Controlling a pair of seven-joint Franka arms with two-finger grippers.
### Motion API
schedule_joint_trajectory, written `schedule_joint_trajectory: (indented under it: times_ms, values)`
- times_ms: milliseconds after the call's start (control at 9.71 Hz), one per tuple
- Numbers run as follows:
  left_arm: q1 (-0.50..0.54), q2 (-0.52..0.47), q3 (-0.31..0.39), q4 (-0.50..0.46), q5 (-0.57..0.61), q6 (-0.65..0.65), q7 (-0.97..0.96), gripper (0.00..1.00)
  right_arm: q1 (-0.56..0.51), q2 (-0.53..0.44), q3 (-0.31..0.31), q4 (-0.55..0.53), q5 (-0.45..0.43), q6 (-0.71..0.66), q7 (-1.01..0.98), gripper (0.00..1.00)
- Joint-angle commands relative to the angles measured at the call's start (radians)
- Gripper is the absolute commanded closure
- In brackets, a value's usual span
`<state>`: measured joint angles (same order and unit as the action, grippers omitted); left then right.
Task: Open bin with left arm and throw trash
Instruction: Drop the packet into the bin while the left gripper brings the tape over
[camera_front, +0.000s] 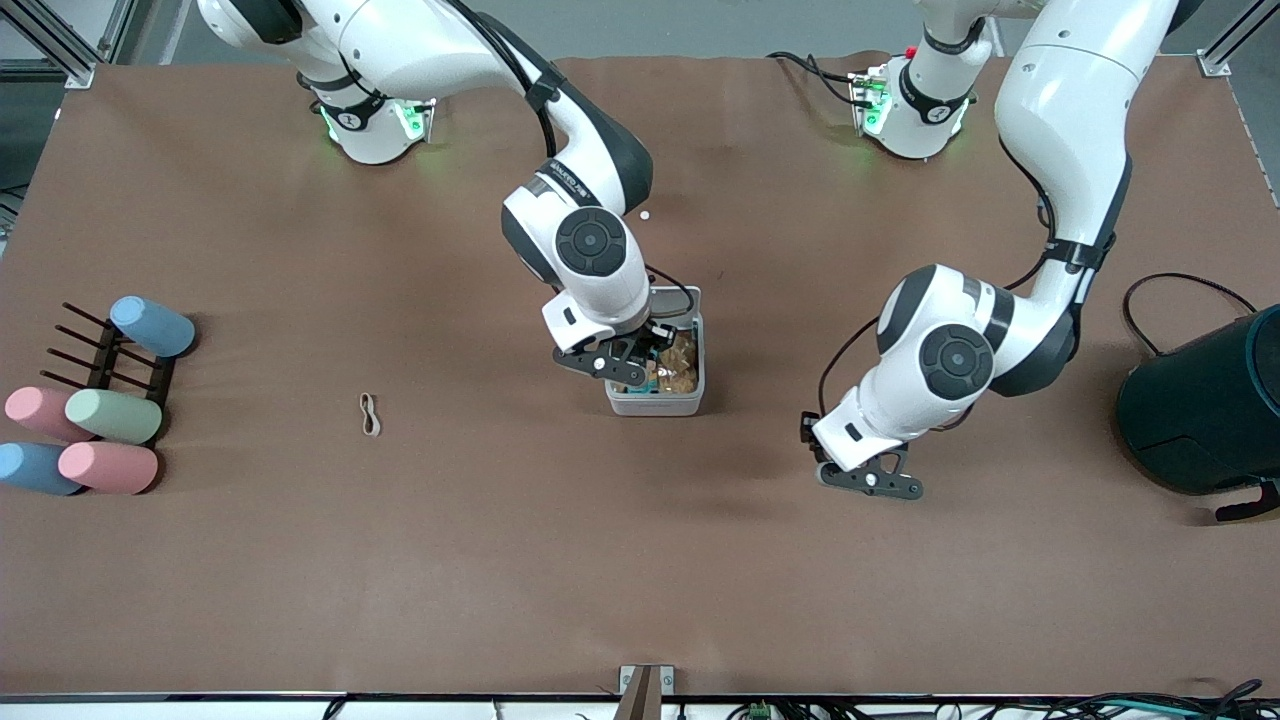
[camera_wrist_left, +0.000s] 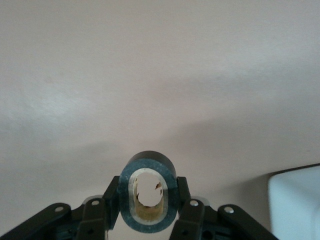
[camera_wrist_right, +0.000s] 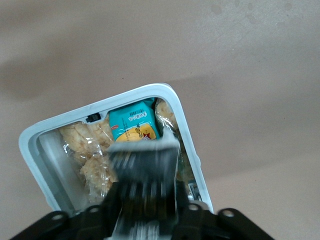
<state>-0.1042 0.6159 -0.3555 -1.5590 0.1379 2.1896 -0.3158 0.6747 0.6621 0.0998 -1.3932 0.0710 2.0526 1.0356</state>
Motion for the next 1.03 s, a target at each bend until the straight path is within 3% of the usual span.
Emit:
schedule_joint_trajectory:
  times_ms: [0, 206, 618, 926]
  values:
    - [0.003, -0.011, -0.058, 0.005, 0.008, -0.063, -0.124, 1.0, 0.005, -0.007, 0.001, 0.003, -0.017, -0.008, 0.0, 0.0]
    - [-0.018, -0.022, -0.097, 0.005, 0.012, -0.068, -0.221, 1.0, -0.02, -0.022, -0.003, 0.006, -0.017, -0.015, 0.032, 0.0]
    - [-0.168, -0.007, -0.097, 0.017, 0.017, -0.065, -0.446, 1.0, -0.269, -0.114, -0.006, -0.038, -0.016, -0.219, -0.114, 0.0]
    - [-0.224, 0.033, -0.092, 0.017, 0.118, -0.056, -0.563, 0.97, -0.475, -0.255, -0.006, -0.338, -0.048, -0.137, -0.484, 0.0]
